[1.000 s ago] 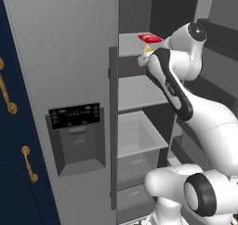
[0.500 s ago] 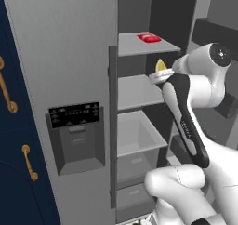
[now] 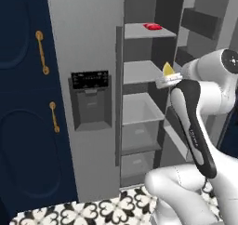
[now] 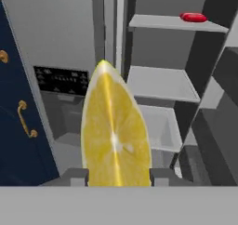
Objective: Grab a lemon wedge from the fridge and one ice cube from the ice bowl, and put them in the glass of lemonade.
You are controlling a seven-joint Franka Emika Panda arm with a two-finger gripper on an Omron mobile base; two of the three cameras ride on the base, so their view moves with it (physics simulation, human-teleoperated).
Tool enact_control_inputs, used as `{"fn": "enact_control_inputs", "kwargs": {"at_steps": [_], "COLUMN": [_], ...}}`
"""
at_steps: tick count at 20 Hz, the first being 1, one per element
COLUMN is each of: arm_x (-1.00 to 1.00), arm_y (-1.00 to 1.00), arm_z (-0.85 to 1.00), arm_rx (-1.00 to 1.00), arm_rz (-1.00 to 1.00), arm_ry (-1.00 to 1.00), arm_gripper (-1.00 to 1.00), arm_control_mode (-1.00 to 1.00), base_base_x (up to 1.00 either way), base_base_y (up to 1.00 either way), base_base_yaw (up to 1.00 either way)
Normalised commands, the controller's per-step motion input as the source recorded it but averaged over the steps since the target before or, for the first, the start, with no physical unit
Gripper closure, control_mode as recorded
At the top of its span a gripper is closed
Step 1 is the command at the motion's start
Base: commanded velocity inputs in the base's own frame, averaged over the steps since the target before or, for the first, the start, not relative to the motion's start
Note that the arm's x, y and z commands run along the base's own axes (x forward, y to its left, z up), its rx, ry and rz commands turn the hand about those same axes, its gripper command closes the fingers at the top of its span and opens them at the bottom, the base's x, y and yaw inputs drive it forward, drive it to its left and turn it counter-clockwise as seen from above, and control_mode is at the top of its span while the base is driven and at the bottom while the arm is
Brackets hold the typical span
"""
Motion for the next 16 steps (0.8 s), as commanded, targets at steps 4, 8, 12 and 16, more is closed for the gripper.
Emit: {"fn": "enact_control_inputs", "kwargs": {"at_steps": [4,8,12,16], "arm_x": [0.0,0.0,0.0,0.0], "arm_y": [0.0,0.0,0.0,0.0], "arm_z": [0.0,0.0,0.0,0.0], "arm_rx": [0.0,0.0,0.0,0.0], "arm_rz": [0.0,0.0,0.0,0.0], "arm_ry": [0.0,0.0,0.0,0.0], "arm_gripper": [1.0,1.0,1.0,1.0], "arm_control_mode": [1.0,1.0,1.0,1.0], "base_base_x": [-0.02,0.0,0.11,0.47], "base_base_y": [0.8,0.58,0.42,0.38], "base_base_yaw": [0.67,0.72,0.74,0.67]}}
